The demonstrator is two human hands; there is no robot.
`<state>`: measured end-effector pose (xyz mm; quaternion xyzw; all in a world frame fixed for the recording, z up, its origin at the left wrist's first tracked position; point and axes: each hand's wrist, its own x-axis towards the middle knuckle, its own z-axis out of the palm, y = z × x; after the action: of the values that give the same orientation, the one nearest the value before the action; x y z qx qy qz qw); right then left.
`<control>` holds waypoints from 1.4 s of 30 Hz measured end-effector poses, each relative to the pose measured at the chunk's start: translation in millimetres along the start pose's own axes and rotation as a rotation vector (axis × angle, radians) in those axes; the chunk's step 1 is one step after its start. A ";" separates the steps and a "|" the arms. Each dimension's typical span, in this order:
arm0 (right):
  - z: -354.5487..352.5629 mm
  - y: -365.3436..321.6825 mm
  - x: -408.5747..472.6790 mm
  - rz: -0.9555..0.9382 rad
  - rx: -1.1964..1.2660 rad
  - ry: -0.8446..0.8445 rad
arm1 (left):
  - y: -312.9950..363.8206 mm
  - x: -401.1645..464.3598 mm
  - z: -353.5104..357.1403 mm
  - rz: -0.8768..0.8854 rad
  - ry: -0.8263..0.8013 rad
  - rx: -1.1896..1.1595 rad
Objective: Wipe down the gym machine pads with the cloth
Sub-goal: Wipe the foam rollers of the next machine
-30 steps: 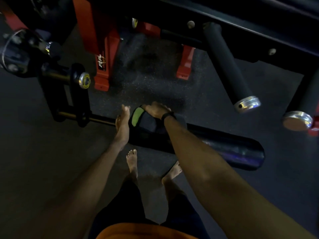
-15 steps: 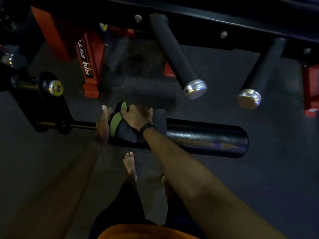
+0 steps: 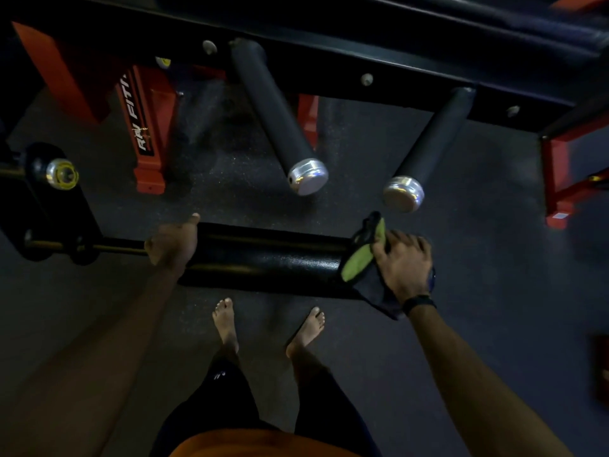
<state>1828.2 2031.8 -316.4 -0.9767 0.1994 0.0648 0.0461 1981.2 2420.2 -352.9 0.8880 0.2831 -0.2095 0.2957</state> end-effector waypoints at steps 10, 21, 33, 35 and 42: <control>10.3 -0.5 -47.9 0.111 0.025 0.140 | -32.4 -21.9 3.3 0.396 0.264 -0.164; -3.5 14.9 45.2 0.465 0.073 -0.282 | -44.1 -19.1 11.3 0.417 0.286 -0.178; 2.1 -204.8 7.0 -0.025 0.218 -0.050 | -55.4 -28.0 12.4 0.522 0.212 -0.289; 4.2 -262.0 5.2 -0.103 0.233 -0.094 | -56.5 -28.0 11.0 0.503 0.180 -0.312; 6.3 -342.0 42.3 -0.158 0.326 -0.547 | -54.3 -29.3 3.3 0.443 0.135 -0.299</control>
<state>2001.4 2329.6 -306.8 -0.9153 0.1108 0.2881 0.2587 1924.5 2443.1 -361.6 0.8867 0.1288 -0.0357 0.4426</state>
